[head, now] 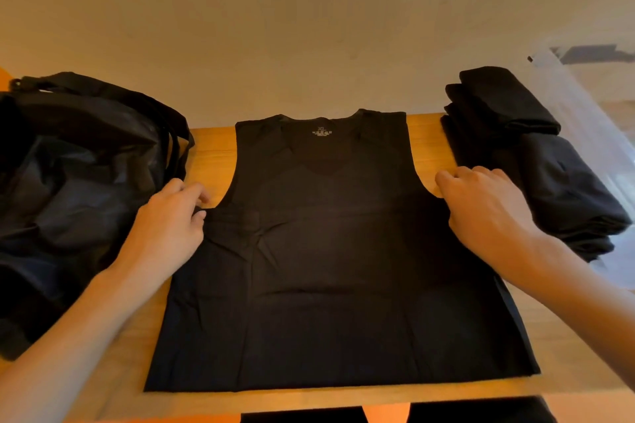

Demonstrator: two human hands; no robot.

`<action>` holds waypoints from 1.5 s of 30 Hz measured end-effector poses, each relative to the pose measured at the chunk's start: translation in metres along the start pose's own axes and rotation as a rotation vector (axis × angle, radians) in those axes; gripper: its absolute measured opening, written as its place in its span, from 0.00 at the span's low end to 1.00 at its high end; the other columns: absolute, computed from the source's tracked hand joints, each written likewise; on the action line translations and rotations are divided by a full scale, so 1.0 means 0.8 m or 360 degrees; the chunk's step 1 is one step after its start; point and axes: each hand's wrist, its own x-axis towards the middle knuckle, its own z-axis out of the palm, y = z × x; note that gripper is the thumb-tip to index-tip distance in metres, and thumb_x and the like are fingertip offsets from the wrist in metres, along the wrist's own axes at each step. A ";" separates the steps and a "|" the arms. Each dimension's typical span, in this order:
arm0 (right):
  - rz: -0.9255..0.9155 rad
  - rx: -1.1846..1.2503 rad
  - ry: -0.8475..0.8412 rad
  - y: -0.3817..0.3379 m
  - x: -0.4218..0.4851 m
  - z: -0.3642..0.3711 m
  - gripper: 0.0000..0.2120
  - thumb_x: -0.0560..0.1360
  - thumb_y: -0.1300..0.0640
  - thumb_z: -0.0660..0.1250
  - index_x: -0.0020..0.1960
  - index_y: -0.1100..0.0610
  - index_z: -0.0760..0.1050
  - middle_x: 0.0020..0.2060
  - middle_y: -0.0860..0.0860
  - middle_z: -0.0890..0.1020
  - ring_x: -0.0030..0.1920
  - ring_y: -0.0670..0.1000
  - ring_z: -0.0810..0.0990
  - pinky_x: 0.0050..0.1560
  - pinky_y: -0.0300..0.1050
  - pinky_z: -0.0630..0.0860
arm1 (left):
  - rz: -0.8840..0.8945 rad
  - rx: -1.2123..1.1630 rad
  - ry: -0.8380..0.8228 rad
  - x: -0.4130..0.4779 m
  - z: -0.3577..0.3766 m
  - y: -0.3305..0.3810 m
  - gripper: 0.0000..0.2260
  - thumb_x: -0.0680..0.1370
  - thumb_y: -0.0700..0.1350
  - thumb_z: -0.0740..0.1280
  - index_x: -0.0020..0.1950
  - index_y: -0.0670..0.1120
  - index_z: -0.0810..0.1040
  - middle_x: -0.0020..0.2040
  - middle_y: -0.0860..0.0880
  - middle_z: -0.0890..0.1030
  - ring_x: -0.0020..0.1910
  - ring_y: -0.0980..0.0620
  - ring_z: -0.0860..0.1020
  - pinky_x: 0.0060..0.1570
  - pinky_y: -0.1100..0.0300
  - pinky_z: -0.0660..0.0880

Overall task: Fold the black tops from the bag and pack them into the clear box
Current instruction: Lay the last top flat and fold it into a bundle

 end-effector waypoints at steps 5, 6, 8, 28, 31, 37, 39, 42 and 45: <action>-0.0023 -0.0041 -0.0021 0.007 -0.011 -0.001 0.10 0.79 0.56 0.67 0.60 0.52 0.73 0.49 0.49 0.78 0.54 0.52 0.75 0.55 0.45 0.70 | -0.0043 -0.0119 0.0081 -0.005 -0.013 0.005 0.07 0.79 0.37 0.71 0.56 0.44 0.82 0.47 0.50 0.75 0.42 0.51 0.74 0.42 0.55 0.72; -0.0041 -0.0108 -0.0016 0.007 -0.013 -0.002 0.11 0.79 0.54 0.67 0.60 0.52 0.72 0.51 0.48 0.78 0.56 0.52 0.74 0.56 0.45 0.69 | -0.0045 -0.0121 0.0099 -0.008 -0.015 0.006 0.07 0.79 0.37 0.71 0.57 0.44 0.82 0.47 0.50 0.75 0.42 0.51 0.75 0.43 0.55 0.71; -0.0075 -0.0211 -0.0052 0.009 -0.014 -0.003 0.11 0.80 0.50 0.65 0.60 0.51 0.71 0.53 0.47 0.77 0.57 0.51 0.72 0.57 0.45 0.67 | -0.0049 -0.0115 0.0104 -0.011 -0.019 0.005 0.07 0.79 0.38 0.70 0.57 0.44 0.83 0.48 0.49 0.76 0.44 0.49 0.76 0.43 0.54 0.72; -0.0066 -0.0129 -0.0047 0.017 -0.002 0.000 0.04 0.81 0.53 0.65 0.52 0.53 0.76 0.45 0.47 0.71 0.54 0.51 0.74 0.57 0.45 0.67 | -0.0029 -0.0234 0.0224 -0.026 -0.007 0.008 0.04 0.80 0.36 0.69 0.48 0.42 0.75 0.37 0.51 0.73 0.34 0.50 0.74 0.35 0.54 0.69; -0.0056 -0.0068 -0.0027 0.019 -0.004 -0.003 0.05 0.82 0.52 0.64 0.49 0.52 0.70 0.42 0.46 0.70 0.49 0.50 0.73 0.56 0.45 0.67 | -0.0026 -0.0262 0.0255 -0.028 -0.009 0.008 0.05 0.80 0.36 0.68 0.47 0.43 0.74 0.35 0.51 0.72 0.33 0.52 0.73 0.33 0.54 0.69; -0.0037 0.0137 -0.0002 0.026 -0.010 -0.013 0.07 0.84 0.54 0.60 0.50 0.54 0.64 0.35 0.47 0.73 0.33 0.45 0.69 0.40 0.41 0.60 | -0.0027 -0.0299 0.0290 -0.033 -0.009 0.007 0.06 0.81 0.36 0.67 0.47 0.44 0.72 0.32 0.51 0.73 0.30 0.53 0.72 0.29 0.58 0.64; -0.0054 0.0200 0.0001 0.030 -0.010 -0.014 0.07 0.84 0.55 0.62 0.51 0.54 0.63 0.36 0.47 0.73 0.33 0.45 0.71 0.35 0.39 0.58 | 0.0002 -0.0314 0.0311 -0.033 -0.010 0.005 0.05 0.81 0.36 0.67 0.48 0.44 0.73 0.33 0.51 0.73 0.30 0.53 0.73 0.30 0.56 0.67; -0.0065 0.0392 0.0037 0.040 -0.009 -0.012 0.05 0.82 0.55 0.65 0.55 0.55 0.71 0.39 0.46 0.76 0.36 0.45 0.75 0.34 0.37 0.63 | 0.0074 -0.0344 0.0381 -0.036 -0.016 0.002 0.03 0.80 0.36 0.68 0.52 0.43 0.77 0.38 0.50 0.79 0.34 0.51 0.77 0.35 0.56 0.72; -0.0050 0.0472 0.0023 0.049 -0.011 -0.016 0.05 0.80 0.53 0.68 0.53 0.54 0.81 0.41 0.46 0.80 0.39 0.45 0.77 0.39 0.39 0.68 | 0.0107 -0.0354 0.0472 -0.044 -0.025 0.002 0.06 0.81 0.37 0.68 0.57 0.43 0.82 0.43 0.48 0.83 0.38 0.53 0.78 0.39 0.61 0.72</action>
